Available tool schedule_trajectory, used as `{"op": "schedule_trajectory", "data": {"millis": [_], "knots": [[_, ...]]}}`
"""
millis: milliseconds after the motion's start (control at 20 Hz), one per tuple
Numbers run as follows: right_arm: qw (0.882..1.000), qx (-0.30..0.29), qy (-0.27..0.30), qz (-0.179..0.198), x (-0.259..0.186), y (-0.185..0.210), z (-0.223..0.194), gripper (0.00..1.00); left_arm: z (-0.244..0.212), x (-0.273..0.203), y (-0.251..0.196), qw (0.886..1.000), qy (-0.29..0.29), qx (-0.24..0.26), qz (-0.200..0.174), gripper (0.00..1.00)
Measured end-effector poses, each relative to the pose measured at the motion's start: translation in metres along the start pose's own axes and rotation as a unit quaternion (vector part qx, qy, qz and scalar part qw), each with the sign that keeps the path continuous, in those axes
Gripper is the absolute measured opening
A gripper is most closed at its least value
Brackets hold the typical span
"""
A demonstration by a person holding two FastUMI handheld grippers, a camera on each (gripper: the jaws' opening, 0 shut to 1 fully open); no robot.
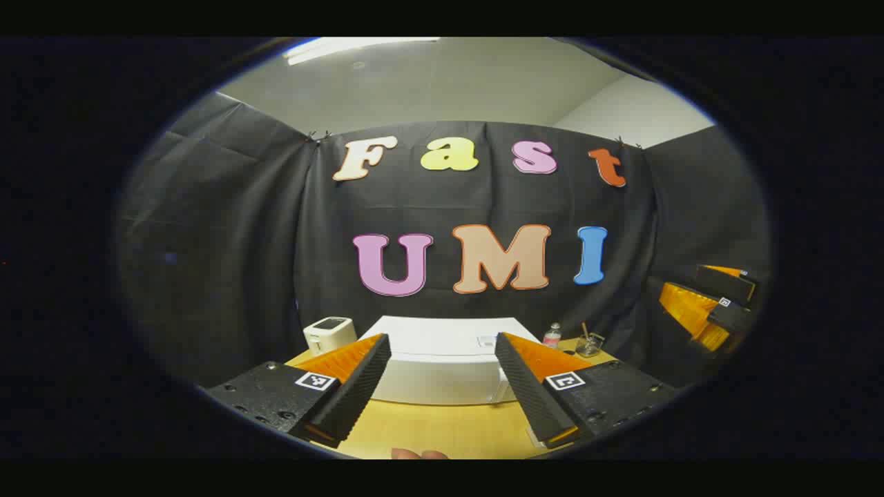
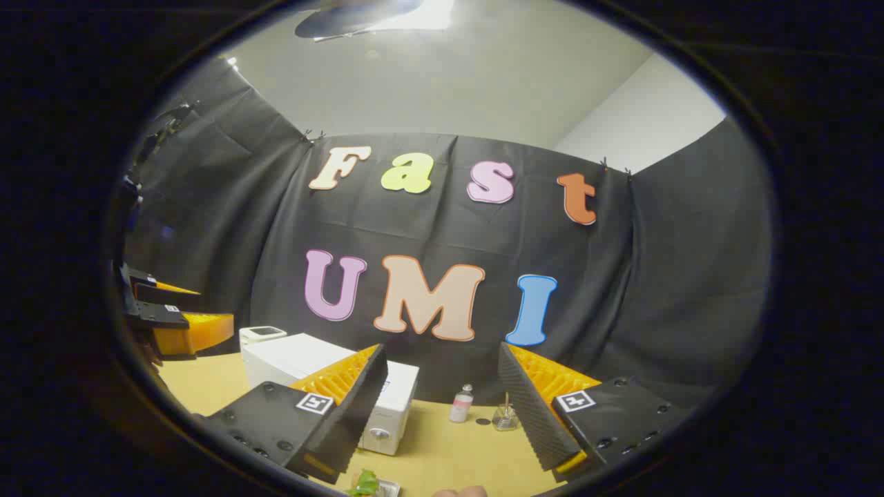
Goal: Open the microwave oven with the left hand, put the food in, and close the microwave oven.
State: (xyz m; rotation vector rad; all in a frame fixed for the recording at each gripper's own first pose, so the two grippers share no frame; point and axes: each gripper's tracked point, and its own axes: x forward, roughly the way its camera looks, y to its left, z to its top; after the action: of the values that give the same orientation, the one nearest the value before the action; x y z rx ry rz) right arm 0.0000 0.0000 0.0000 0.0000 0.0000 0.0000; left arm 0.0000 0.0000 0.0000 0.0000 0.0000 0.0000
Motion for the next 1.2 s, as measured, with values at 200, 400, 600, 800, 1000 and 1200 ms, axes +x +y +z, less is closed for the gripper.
{"op": "schedule_trajectory", "data": {"millis": [200, 400, 600, 800, 1000, 1200], "knots": [[1.0, 0.01, -0.003, 0.0, 0.003, -0.003, 0.002, 0.96, 0.003, -0.001, -0.004, 1.0, -0.006, -0.001, -0.002, 0.95], [1.0, 0.017, 0.004, 0.005, 0.001, 0.0, -0.002, 1.0, 0.0, -0.001, -0.004, 1.0, -0.003, -0.003, 0.003, 0.93], [1.0, 0.005, 0.004, 0.012, 0.001, 0.007, -0.004, 0.97, -0.002, -0.001, -0.007, 1.0, -0.002, -0.002, -0.002, 0.93], [1.0, 0.011, 0.004, 0.011, 0.005, 0.008, -0.003, 1.0, -0.004, 0.002, -0.007, 1.0, 0.0, -0.003, -0.001, 0.93], [1.0, 0.017, 0.003, 0.013, 0.007, 0.009, -0.003, 1.0, -0.003, 0.002, -0.006, 1.0, -0.003, -0.002, -0.001, 0.93], [1.0, 0.019, 0.002, 0.012, 0.007, 0.008, -0.006, 0.96, -0.003, 0.003, -0.005, 1.0, -0.002, 0.002, 0.001, 0.93]]}}
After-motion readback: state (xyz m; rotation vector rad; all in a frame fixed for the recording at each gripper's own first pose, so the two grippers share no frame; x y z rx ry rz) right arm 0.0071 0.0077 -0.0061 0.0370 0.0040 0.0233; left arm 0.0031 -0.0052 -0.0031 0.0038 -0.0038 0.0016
